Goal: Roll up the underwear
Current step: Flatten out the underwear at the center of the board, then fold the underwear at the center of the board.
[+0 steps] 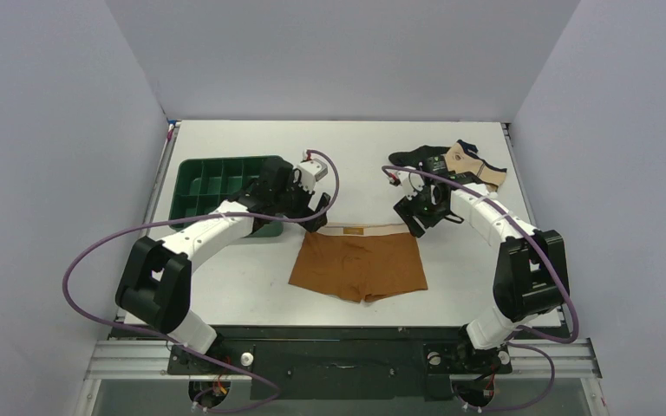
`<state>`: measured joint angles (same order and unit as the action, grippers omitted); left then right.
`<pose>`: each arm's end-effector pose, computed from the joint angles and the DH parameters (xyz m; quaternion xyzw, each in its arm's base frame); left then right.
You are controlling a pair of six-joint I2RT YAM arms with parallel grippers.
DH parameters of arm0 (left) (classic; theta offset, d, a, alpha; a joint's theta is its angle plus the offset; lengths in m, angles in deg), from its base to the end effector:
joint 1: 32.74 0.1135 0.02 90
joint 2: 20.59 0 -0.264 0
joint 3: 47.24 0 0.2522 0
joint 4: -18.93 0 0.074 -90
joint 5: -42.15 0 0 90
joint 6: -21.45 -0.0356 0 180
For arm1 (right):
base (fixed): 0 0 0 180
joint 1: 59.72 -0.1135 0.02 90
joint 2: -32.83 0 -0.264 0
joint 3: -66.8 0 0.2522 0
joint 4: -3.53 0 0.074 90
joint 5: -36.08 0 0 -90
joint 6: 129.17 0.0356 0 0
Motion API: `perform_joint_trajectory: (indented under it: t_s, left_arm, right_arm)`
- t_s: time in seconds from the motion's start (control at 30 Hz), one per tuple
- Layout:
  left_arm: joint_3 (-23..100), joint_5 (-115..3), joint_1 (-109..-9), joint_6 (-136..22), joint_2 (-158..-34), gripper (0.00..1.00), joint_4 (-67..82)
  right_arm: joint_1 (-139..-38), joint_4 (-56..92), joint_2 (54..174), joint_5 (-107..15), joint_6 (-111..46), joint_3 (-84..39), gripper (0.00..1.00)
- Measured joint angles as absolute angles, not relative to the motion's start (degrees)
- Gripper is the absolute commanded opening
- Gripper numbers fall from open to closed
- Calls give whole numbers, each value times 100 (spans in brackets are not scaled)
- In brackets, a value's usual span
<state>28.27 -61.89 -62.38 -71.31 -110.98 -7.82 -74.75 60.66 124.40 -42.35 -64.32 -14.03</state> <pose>0.2970 -0.1789 0.2406 0.3007 0.8555 -0.2029 0.3696 0.3034 0.0889 0.2295 -0.3536 0.9104 0.0817 0.1989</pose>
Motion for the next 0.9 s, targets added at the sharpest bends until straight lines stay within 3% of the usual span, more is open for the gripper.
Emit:
perform_joint_trajectory:
  t_s: [0.43, 0.63, 0.9]
  left_arm:
    - [2333, -7937, -6287, -8397, -10643, 97, -1687]
    - [2333, -8023, -6378, -8878, -10645, 97, -2415]
    - [2250, -7833, -6409, -9284, -10329, 97, -3056]
  right_arm:
    - [-8177, 6018, 12897, -4476, -6097, -941, 58]
    - [-8415, 6060, 13441, -4972, -6027, -1059, 58]
    - [-8417, 6455, 14250, -5752, -6113, -2130, 57]
